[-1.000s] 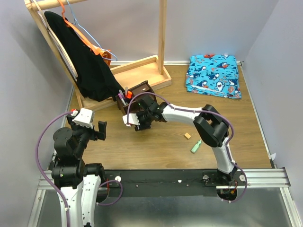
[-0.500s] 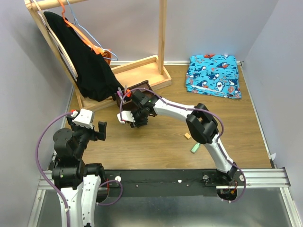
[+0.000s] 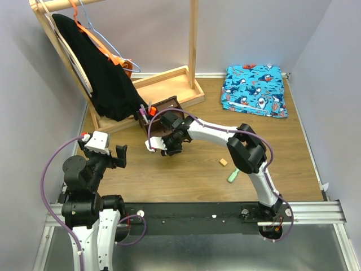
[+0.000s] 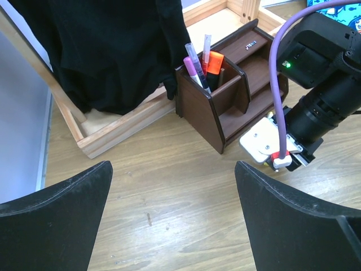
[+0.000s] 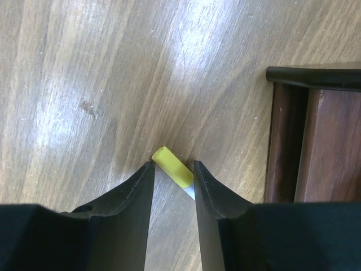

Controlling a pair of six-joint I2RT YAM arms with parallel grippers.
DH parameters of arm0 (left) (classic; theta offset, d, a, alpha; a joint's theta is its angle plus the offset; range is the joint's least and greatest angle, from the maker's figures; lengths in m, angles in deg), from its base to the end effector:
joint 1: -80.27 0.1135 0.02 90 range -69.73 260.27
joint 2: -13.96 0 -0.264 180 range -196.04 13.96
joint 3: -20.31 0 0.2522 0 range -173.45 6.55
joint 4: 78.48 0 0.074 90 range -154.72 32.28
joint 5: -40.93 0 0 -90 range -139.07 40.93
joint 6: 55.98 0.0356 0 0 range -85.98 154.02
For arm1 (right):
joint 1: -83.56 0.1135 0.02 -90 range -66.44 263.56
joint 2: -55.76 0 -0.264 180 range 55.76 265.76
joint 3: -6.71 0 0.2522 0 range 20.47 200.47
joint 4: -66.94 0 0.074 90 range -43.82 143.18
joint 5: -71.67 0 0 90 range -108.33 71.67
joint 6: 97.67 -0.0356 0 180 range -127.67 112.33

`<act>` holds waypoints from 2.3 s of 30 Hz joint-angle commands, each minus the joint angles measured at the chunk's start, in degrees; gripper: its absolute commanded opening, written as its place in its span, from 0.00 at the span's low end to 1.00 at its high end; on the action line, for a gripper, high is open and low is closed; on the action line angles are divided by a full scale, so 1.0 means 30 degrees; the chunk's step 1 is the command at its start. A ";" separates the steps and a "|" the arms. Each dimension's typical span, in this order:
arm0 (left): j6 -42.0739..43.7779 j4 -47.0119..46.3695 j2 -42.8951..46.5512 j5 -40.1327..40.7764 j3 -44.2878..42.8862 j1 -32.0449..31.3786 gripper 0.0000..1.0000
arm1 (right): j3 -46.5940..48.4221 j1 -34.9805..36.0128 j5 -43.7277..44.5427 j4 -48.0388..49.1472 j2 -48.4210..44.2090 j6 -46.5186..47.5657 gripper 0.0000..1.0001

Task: Sort the stationery into containers
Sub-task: Move the storage box to the center of the board, then move the pen to the center of the board, then pick up the pen from the center of the board.

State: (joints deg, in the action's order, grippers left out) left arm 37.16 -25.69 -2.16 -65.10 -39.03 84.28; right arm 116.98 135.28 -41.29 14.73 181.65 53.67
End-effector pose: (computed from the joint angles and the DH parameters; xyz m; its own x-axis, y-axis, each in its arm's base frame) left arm 0.0574 -0.0058 0.3415 -0.1544 0.0420 -0.9871 0.2132 0.9770 0.0082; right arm 0.2728 0.3681 0.1606 0.4391 -0.7478 -0.4980 -0.8938 -0.4197 -0.1579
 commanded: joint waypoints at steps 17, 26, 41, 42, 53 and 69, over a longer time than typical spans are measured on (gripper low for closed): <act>-0.0459 0.0058 -0.0223 0.0188 -0.0538 0.0011 0.99 | -0.2403 0.0395 0.5399 -0.3354 0.2103 0.3488 0.10; -0.0430 0.0029 -0.0193 -0.0075 -0.0626 0.0040 0.99 | 0.0084 0.0483 0.2413 -0.5869 0.1980 0.0035 0.11; -0.0283 0.0322 -0.0223 -0.0369 -0.0948 0.0011 0.99 | -0.1437 0.0600 0.1653 -0.5317 0.3187 -0.3305 0.01; -0.0284 0.0322 -0.0194 -0.0369 -0.0948 0.0011 0.99 | -0.1408 0.0600 0.1358 -0.5200 0.2837 -0.3715 0.01; -0.0108 -0.0059 -0.0573 -0.0662 -0.0860 0.0010 0.99 | 0.0383 0.0192 -0.4091 0.0587 -0.5803 -1.1182 0.01; 0.1269 -0.0030 -0.2768 -0.0457 -0.0567 -0.0019 0.99 | -0.6858 -0.0659 0.3669 2.9573 -0.7131 -1.9158 0.01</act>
State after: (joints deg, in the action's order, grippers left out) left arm 39.08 -25.67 -8.08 -65.78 -40.58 84.28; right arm 96.81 133.49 -35.28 85.94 154.07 -1.28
